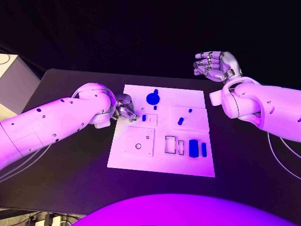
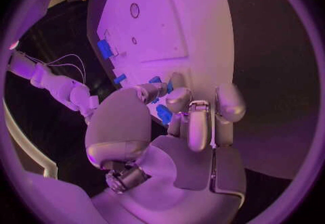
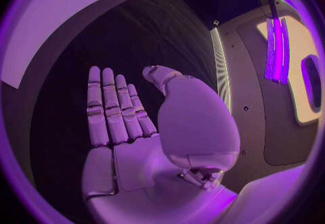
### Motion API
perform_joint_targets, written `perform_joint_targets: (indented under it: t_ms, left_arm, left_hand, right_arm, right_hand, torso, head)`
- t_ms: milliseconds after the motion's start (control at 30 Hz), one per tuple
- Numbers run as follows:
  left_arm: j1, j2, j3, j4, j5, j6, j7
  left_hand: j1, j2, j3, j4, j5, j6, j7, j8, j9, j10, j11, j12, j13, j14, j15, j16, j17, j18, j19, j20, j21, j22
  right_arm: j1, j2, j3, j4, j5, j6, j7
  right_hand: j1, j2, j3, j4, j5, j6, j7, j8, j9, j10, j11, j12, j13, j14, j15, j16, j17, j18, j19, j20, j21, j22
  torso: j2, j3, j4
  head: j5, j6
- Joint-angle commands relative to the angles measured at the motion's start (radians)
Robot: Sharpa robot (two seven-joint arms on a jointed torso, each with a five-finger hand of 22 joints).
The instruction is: Assemble the parts on the task board
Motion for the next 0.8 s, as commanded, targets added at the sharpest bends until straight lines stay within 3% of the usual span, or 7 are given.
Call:
perform_joint_targets:
  t_ms: [33,200,467,800]
  left_arm:
    - [-0.007,0.004,-0.006,-0.008,0.008,0.038,-0.010]
    - [-0.007,0.005,-0.006,-0.013,0.004,0.026,-0.010]
    - [-0.006,0.004,-0.006,-0.013,-0.004,0.005,-0.011]
    - [-0.006,-0.002,-0.006,-0.008,-0.008,-0.002,-0.010]
  left_hand:
    - [-0.005,0.005,0.137,-0.136,-0.002,-0.002,-0.005,0.002,0.000,0.000,0.005,-0.003,0.001,0.106,0.001,0.003,0.263,-0.009,-0.008,0.001,-0.004,-0.001]
    - [-0.035,0.004,0.084,-0.104,-0.010,-0.001,-0.007,0.005,0.001,0.002,0.003,-0.004,0.003,0.106,0.000,0.003,0.263,-0.008,-0.009,0.001,-0.006,-0.003]
    - [-0.071,-0.017,-0.121,0.003,-0.020,-0.001,-0.011,0.002,-0.005,-0.002,0.000,-0.006,0.010,0.106,-0.004,0.003,0.263,-0.008,-0.008,-0.002,-0.013,-0.009]
    - [-0.061,-0.038,-0.188,0.039,-0.020,-0.002,-0.011,-0.001,-0.009,-0.005,0.000,-0.008,0.011,0.106,-0.004,0.003,0.263,-0.007,-0.008,-0.003,-0.016,-0.011]
  right_arm:
    - [-0.001,0.000,0.000,0.002,-0.002,0.015,0.008]
    - [-0.001,0.000,0.000,0.002,-0.002,0.015,0.007]
    - [-0.001,0.000,0.000,0.002,-0.002,0.016,0.007]
    - [-0.002,-0.003,0.000,0.003,-0.002,0.016,0.006]
  right_hand:
    - [-0.008,0.003,-0.006,0.002,0.005,0.010,0.070,-0.003,-0.001,0.000,0.004,-0.005,-0.001,0.001,0.003,-0.003,-0.001,0.005,0.000,0.007,0.000,-0.001]
    - [-0.008,0.003,-0.006,0.002,0.005,0.010,0.070,-0.003,-0.001,0.000,0.004,-0.005,-0.001,0.001,0.003,-0.003,-0.001,0.005,0.000,0.007,0.000,-0.001]
    - [-0.008,0.004,-0.007,0.002,0.005,0.010,0.070,-0.004,-0.001,0.000,0.004,-0.005,-0.001,0.001,0.003,-0.004,-0.002,0.005,0.000,0.007,0.000,-0.003]
    - [-0.009,0.004,-0.007,0.002,0.005,0.009,0.071,-0.004,-0.001,0.000,0.004,-0.005,-0.001,0.001,0.003,-0.004,-0.002,0.005,0.000,0.007,0.000,-0.003]
  torso:
    - [0.000,-0.0011,0.0015]
    - [0.000,-0.0020,0.0014]
    - [0.000,-0.0018,0.0013]
    - [0.000,-0.0018,0.0008]
  head:
    - [-0.001,0.000]
    - [0.000,0.000]
    - [-0.002,0.000]
    - [-0.003,0.000]
